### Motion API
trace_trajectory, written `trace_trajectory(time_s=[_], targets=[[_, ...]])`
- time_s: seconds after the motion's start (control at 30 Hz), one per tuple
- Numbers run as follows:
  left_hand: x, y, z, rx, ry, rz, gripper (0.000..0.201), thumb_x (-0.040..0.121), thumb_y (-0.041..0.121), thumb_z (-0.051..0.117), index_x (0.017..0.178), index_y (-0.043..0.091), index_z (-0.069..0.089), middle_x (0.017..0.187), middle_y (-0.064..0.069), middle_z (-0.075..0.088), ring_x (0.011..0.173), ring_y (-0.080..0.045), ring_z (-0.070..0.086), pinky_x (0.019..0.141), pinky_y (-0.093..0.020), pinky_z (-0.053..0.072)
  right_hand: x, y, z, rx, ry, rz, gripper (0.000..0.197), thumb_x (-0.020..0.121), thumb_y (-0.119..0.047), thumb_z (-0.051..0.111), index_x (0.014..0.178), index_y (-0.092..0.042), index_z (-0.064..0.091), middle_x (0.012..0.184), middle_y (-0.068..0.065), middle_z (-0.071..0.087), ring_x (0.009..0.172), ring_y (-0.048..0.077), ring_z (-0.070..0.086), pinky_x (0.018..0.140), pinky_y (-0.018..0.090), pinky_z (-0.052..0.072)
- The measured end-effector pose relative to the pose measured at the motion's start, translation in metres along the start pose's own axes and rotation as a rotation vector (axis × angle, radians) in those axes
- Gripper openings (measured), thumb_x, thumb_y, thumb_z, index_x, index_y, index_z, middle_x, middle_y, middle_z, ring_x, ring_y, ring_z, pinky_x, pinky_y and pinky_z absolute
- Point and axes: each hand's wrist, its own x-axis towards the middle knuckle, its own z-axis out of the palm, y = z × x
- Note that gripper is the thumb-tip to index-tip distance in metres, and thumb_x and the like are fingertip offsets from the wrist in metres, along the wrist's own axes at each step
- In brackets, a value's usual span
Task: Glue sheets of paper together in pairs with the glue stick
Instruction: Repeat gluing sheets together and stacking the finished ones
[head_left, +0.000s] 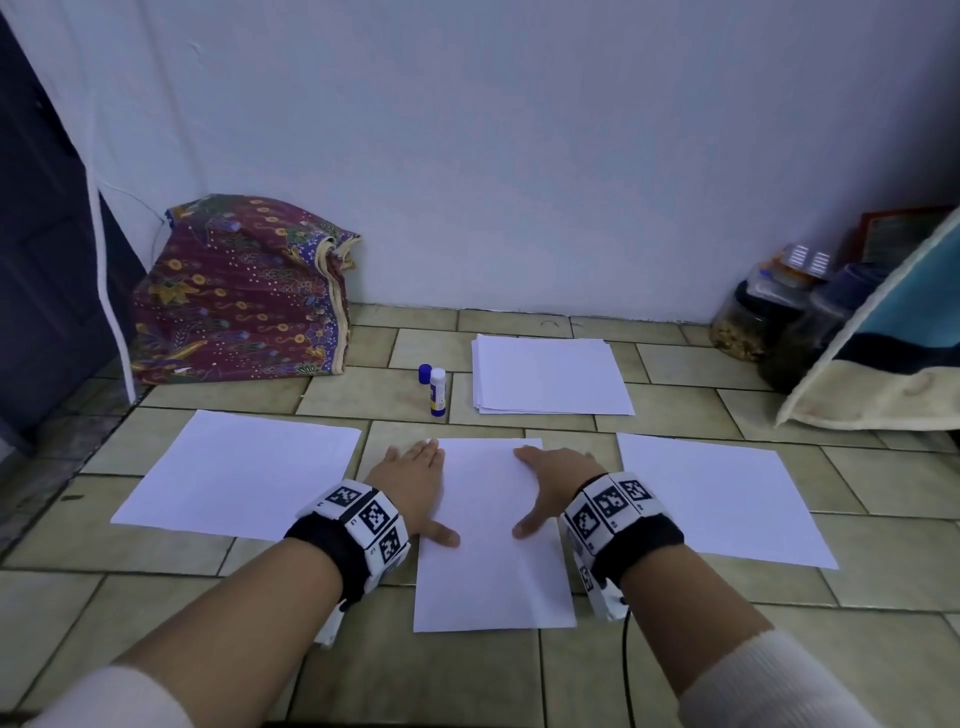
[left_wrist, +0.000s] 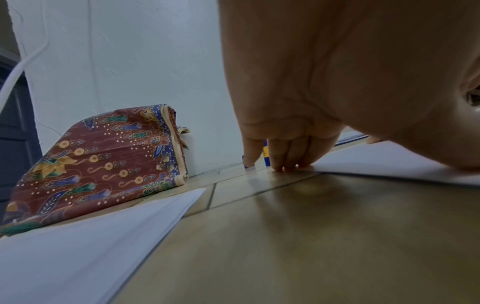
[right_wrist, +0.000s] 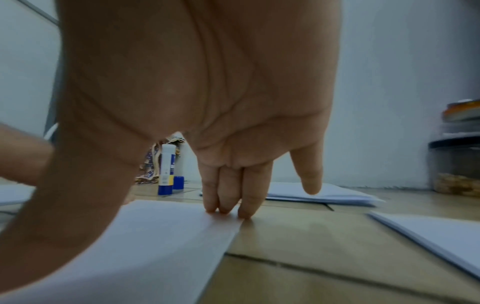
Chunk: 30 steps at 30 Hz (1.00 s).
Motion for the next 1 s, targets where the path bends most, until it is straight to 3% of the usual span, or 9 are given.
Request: trace_trajectory(time_s=[0.07,0.17,0.23,0.33,0.47,0.57,0.7,0.87,1.0], targets=[[-0.001,0.002,-0.006,-0.029,0.040,-0.019,0.111,0.076,0.071,0.057,0.151,0.002,0.013,0.159,-0.012,0.013,0.147,-0.024,0.012,0.119,-0.040,0.014,-0.001,-0.008,0.004,-0.027,0.039,0.004,0.112,0.059,-0.048,0.085,0.147,-0.019,0.022,0.141,0.004,0.043,0.130,0.027,0.041,0.105,0.043,0.038],[-0.006,0.006,-0.019,0.006,0.149,-0.074,0.071,0.087,0.067,0.045,0.124,0.007,0.054,0.125,-0.009,0.052,0.115,-0.023,0.049,0.094,-0.032,0.037,-0.007,-0.025,0.006,-0.178,0.111,0.032,0.079,0.073,-0.033,0.079,0.136,-0.013,0.036,0.136,0.009,0.038,0.130,0.030,0.031,0.097,0.040,0.040],[-0.009,0.003,-0.024,0.040,0.172,-0.092,0.048,0.095,0.052,0.047,0.110,0.008,0.061,0.113,-0.008,0.059,0.102,-0.022,0.056,0.082,-0.030,0.040,-0.009,-0.035,0.006,-0.181,0.110,0.055,0.055,0.086,-0.018,0.066,0.133,-0.010,0.039,0.137,0.013,0.033,0.129,0.032,0.031,0.096,0.038,0.041],[-0.004,-0.007,-0.023,-0.064,0.175,-0.053,0.030,0.091,0.033,0.058,0.113,0.014,0.063,0.122,-0.003,0.057,0.111,-0.021,0.055,0.088,-0.028,0.046,-0.012,-0.046,0.009,-0.249,0.098,-0.031,0.041,0.093,-0.010,0.050,0.132,-0.004,0.039,0.139,0.016,0.034,0.124,0.032,0.039,0.097,0.036,0.039],[0.002,-0.016,-0.012,-0.153,0.094,0.128,0.068,0.087,0.035,0.066,0.147,0.025,0.033,0.149,0.006,0.029,0.137,-0.016,0.027,0.109,-0.036,0.034,-0.014,-0.061,0.018,-0.229,0.114,-0.097,0.043,0.095,-0.021,0.048,0.133,-0.005,0.036,0.133,0.014,0.043,0.124,0.031,0.039,0.102,0.037,0.033],[0.002,-0.014,-0.011,-0.057,0.125,0.098,0.079,0.080,0.051,0.069,0.145,0.024,0.032,0.142,0.005,0.035,0.132,-0.015,0.032,0.103,-0.034,0.038,-0.004,-0.066,0.027,-0.087,0.031,-0.053,0.073,0.087,-0.037,0.063,0.142,-0.009,0.024,0.145,0.016,0.028,0.135,0.039,0.025,0.108,0.046,0.031],[0.003,-0.005,-0.009,0.002,0.198,0.081,0.079,0.071,0.060,0.072,0.130,0.016,0.042,0.132,-0.002,0.042,0.124,-0.019,0.037,0.098,-0.032,0.037,0.006,-0.068,0.023,-0.030,-0.001,-0.148,0.092,0.082,-0.017,0.072,0.150,-0.010,0.010,0.156,0.012,0.008,0.145,0.030,0.006,0.112,0.052,0.026],[0.007,-0.010,0.000,-0.082,0.086,0.033,0.115,0.074,0.064,0.067,0.153,0.007,0.005,0.161,-0.002,0.000,0.147,-0.017,0.010,0.118,-0.042,0.018,0.007,-0.068,0.014,-0.126,-0.052,-0.220,0.099,0.083,-0.013,0.070,0.151,-0.009,0.000,0.160,0.004,-0.003,0.147,0.020,0.003,0.113,0.059,0.016],[0.002,-0.008,0.000,0.026,0.087,0.013,0.115,0.076,0.073,0.056,0.153,0.009,-0.001,0.162,0.000,-0.003,0.148,-0.016,0.007,0.118,-0.046,0.014,0.005,-0.044,0.015,-0.132,-0.078,-0.188,0.102,0.085,-0.035,0.068,0.151,-0.012,-0.007,0.160,0.001,-0.009,0.147,0.017,0.000,0.114,0.060,0.010]])
